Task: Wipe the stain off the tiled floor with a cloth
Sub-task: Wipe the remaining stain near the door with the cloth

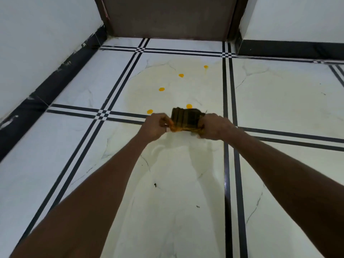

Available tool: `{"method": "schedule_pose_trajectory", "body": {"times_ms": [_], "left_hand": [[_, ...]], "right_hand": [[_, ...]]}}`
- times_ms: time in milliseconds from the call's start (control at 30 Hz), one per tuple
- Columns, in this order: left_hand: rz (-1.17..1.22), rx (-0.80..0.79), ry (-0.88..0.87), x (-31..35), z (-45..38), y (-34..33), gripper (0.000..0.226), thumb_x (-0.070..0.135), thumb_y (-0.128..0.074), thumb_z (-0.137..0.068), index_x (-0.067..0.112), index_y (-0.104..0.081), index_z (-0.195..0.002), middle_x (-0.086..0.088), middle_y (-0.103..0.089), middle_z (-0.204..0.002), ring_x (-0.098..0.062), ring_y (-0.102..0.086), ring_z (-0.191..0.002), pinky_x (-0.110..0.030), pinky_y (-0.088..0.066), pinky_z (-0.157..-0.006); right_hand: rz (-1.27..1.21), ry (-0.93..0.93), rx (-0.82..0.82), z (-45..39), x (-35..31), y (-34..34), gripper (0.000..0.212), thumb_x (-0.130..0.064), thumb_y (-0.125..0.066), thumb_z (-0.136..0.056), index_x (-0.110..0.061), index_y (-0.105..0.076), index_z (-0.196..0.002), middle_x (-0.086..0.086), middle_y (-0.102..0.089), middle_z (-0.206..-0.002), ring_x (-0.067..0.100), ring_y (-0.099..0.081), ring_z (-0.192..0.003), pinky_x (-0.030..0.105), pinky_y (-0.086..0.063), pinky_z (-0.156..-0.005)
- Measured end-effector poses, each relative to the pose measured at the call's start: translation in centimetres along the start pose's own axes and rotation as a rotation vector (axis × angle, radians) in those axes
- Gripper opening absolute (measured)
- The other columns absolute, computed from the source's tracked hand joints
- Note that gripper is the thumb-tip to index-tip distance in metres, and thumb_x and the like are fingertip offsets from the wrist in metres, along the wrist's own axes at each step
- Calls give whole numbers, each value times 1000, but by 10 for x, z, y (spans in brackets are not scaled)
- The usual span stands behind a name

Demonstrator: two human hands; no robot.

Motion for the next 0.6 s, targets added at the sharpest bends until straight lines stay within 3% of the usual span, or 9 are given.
{"method": "schedule_pose_trajectory", "body": {"times_ms": [67, 133, 233, 367, 467, 600], "left_hand": [[-33, -29, 95, -25, 8, -18, 15, 1, -75, -86, 11, -75, -97, -5, -76, -104, -14, -69, -97, -27, -55, -91], [-62, -9, 158, -41, 12, -29, 10, 9, -73, -90, 10, -76, -100, -1, -74, -103, -12, -65, -93, -17, -47, -80], [-90, 26, 188, -50, 5, -32, 12, 15, -70, -94, 8, -76, -102, 2, -71, -101, -9, -63, -92, -17, -43, -72], [-78, 59, 237, -35, -2, -17, 5, 14, -70, -93, 15, -74, -91, 3, -74, -99, -9, -65, -89, -22, -48, -81], [-80, 48, 272, -5, -3, -3, 6, 11, -71, -91, 9, -75, -94, 1, -74, -95, -8, -65, -83, -12, -45, -71], [-90, 57, 334, 6, -15, 12, 4, 15, -69, -92, 14, -72, -90, 5, -71, -91, -12, -67, -85, -26, -52, -79]], "right_hand": [[-22, -42, -63, 0, 3, -21, 33, -38, -71, -89, -24, -73, -119, 8, -69, -115, 31, -68, -105, 44, -59, -89], [-44, -66, -40, -5, 7, -31, 29, -33, -65, -94, -18, -72, -118, 10, -70, -110, 32, -69, -100, 47, -61, -88], [-99, -75, -8, -19, 9, -35, 22, -28, -59, -101, -12, -72, -109, 11, -68, -100, 32, -68, -93, 41, -57, -79], [-293, -67, 24, -33, 1, -25, 21, -26, -59, -103, -11, -73, -107, 9, -70, -100, 29, -68, -96, 39, -56, -81], [-427, -61, 37, -28, -8, -11, 18, -21, -61, -102, -8, -73, -99, 7, -68, -93, 28, -69, -90, 35, -54, -75], [-476, -40, -45, -34, -15, -18, 20, -18, -59, -103, -4, -73, -101, 12, -67, -105, 28, -68, -96, 37, -56, -79]]}}
Point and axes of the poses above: each hand's wrist, its own z-axis away from the middle knuckle, its own y-axis out of the back of the hand, x = y × z, the point moved 7 cm from there along -z, towards the middle knuckle
